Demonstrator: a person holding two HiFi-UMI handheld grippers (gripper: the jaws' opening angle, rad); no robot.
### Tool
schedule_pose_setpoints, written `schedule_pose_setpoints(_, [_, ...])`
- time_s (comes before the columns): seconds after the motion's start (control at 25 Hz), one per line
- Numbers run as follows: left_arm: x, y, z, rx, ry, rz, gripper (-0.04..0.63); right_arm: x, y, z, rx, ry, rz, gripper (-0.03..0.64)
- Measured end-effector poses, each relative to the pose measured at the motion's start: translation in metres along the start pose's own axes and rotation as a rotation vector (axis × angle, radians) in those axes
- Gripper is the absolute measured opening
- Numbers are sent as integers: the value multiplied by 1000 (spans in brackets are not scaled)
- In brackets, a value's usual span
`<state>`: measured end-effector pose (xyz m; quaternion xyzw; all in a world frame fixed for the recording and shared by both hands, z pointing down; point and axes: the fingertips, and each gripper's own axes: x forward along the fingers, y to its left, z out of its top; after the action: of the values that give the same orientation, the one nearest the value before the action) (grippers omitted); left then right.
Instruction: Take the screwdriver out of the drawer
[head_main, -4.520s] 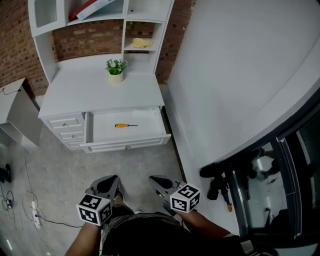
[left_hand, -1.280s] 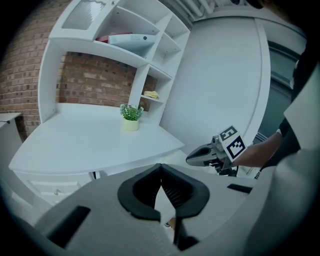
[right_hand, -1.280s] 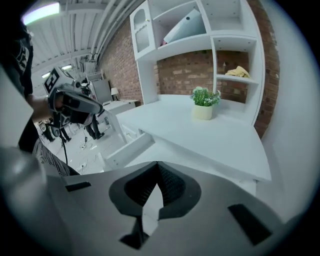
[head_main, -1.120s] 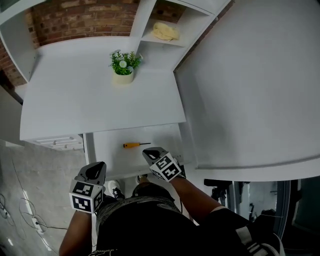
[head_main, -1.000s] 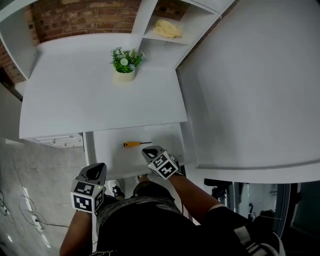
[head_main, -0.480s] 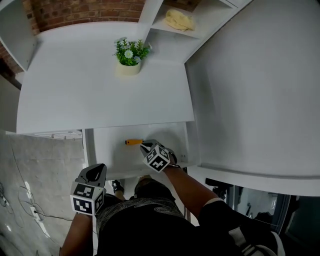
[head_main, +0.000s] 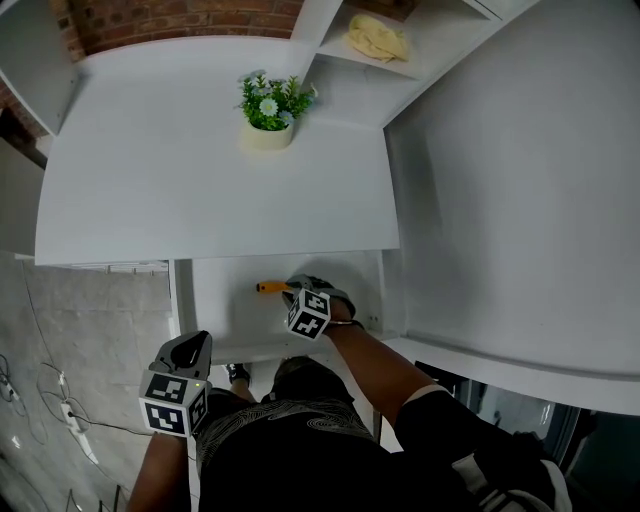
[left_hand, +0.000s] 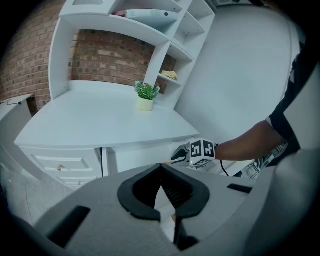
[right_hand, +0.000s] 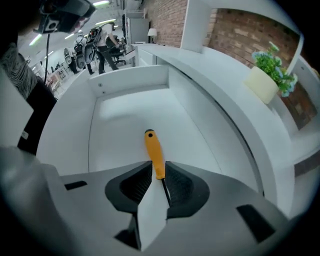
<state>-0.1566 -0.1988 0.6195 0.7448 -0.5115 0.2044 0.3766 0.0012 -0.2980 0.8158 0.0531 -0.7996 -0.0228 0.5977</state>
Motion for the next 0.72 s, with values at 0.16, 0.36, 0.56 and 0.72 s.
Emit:
schedule_pose_setpoints(0.16, [1,3,1,-17,-4,9,15,11,1,0,-102,37,17,82])
schedule_pose_setpoints(0.36, [-1,10,-1,-36,-3,30,17,21,3,-3,-180,71,44,96])
schedule_pose_setpoints(0.56, [-3,14,-3,-55,0,43,17,28,2,-4,-188,83,66,104])
schedule_pose_setpoints(0.72, [-3,13,-5,-68,-3,48,15,31,3,-3,-199,85,78,107])
